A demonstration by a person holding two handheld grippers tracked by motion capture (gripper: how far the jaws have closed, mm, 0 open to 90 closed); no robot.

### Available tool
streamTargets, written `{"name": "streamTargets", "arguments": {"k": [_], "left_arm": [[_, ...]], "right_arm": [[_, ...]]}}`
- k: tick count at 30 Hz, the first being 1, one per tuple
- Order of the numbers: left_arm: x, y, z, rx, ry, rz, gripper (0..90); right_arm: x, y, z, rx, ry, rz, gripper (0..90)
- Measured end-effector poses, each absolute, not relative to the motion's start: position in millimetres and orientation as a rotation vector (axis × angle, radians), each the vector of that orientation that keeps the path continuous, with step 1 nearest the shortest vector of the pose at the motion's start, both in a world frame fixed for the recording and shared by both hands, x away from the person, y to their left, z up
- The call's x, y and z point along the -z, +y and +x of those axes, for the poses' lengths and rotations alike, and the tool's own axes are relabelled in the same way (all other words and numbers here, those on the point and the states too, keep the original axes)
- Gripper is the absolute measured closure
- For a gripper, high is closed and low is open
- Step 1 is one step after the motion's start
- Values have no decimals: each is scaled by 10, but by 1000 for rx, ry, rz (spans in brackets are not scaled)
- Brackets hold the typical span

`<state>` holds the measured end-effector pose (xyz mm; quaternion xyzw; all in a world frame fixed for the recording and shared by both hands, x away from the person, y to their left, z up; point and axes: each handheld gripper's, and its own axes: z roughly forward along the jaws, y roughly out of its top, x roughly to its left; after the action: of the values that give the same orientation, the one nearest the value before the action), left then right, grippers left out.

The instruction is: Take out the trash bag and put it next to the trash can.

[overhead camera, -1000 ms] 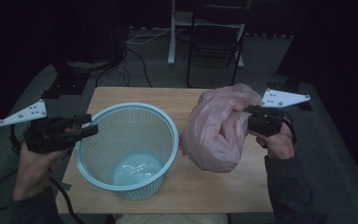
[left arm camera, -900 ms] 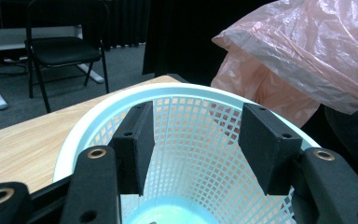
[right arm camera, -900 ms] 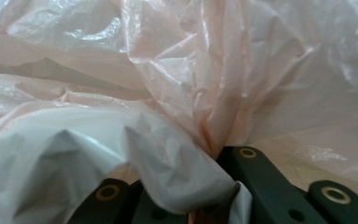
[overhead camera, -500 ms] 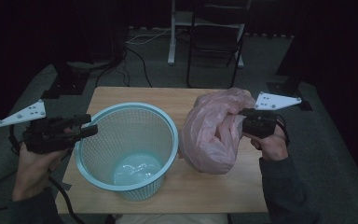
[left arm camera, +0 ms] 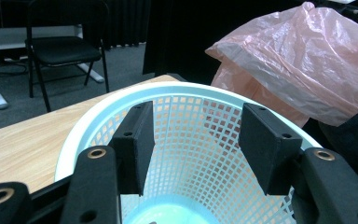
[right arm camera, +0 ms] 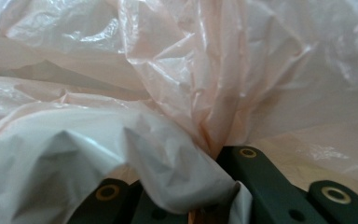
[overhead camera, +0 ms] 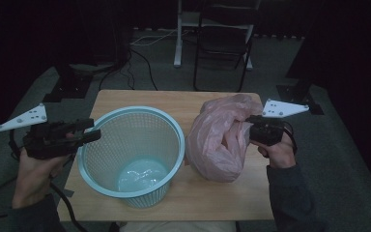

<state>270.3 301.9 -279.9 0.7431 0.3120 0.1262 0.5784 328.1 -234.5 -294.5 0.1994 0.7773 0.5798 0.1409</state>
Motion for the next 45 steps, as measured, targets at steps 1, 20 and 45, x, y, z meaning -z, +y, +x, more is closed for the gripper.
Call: {"name": "streamTargets", "arguments": {"k": [1, 20, 45], "left_arm": [[2800, 3017, 2704, -294, 730, 1738, 457], [2809, 3006, 2714, -289, 730, 1745, 457], [2823, 2974, 2720, -282, 721, 1758, 455]], "right_arm": [[2948, -2348, 3276, -1673, 2244, 571, 888], [3020, -2331, 3218, -1722, 2203, 567, 888], [3200, -2379, 3258, -1699, 2194, 624, 889]]}}
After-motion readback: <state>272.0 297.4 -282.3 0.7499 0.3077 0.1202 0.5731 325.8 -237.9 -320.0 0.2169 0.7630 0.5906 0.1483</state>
